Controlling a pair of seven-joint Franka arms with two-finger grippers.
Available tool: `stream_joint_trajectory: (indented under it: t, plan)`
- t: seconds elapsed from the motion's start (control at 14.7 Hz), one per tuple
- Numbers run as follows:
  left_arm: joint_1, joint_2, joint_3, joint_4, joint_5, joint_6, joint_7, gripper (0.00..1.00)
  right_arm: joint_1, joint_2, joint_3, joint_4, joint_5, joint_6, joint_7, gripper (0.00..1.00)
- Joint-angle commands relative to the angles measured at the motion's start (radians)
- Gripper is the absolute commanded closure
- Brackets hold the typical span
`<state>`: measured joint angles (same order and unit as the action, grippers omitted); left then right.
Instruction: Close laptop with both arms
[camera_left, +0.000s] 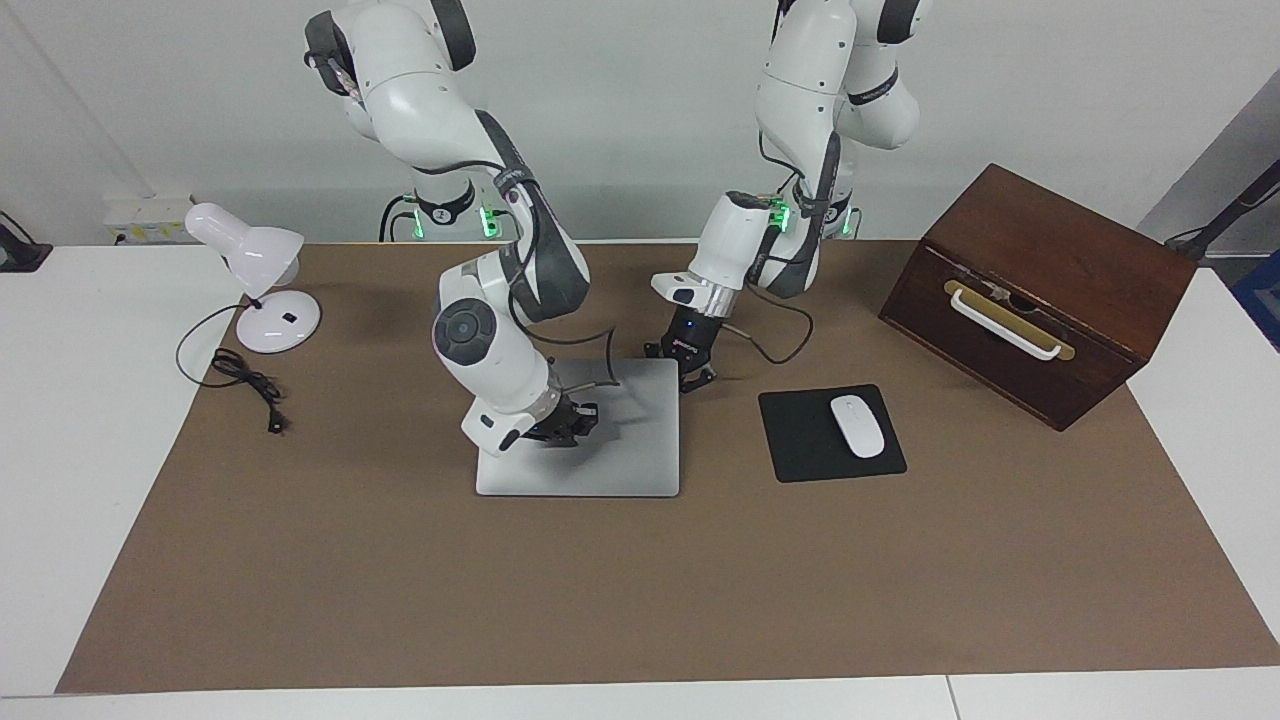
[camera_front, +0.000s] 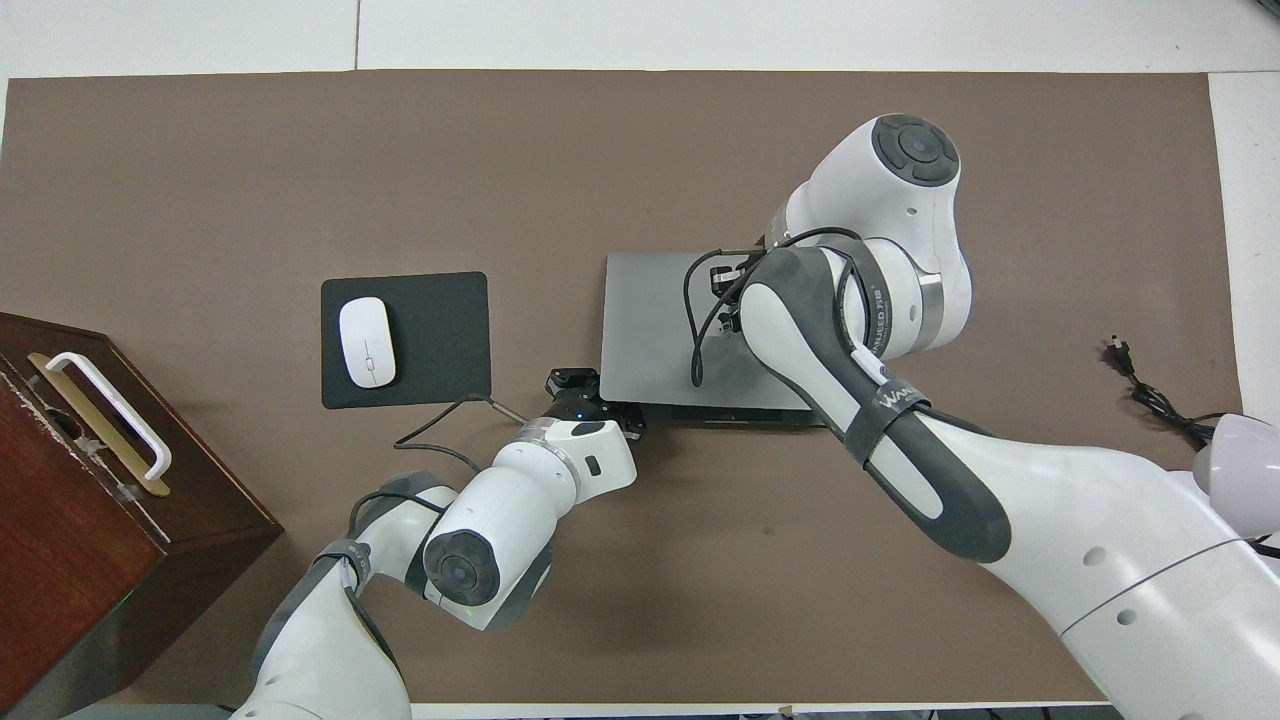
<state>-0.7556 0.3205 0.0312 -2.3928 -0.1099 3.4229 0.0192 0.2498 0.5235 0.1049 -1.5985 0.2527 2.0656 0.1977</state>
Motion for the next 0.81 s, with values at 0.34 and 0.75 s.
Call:
stream_joint_trajectory:
  t: [0.34,0.75]
  plan:
    - [-0.007,0.055,0.018,-0.025,-0.001,-0.011,0.01,1.0,0.023,-0.017,-0.001,-0.047,0.013,0.014,0.035,1.0]
    - [-0.014,0.04,0.016,-0.032,-0.001,-0.011,-0.013,1.0,0.023,-0.017,-0.001,-0.047,0.013,0.013,0.035,1.0]
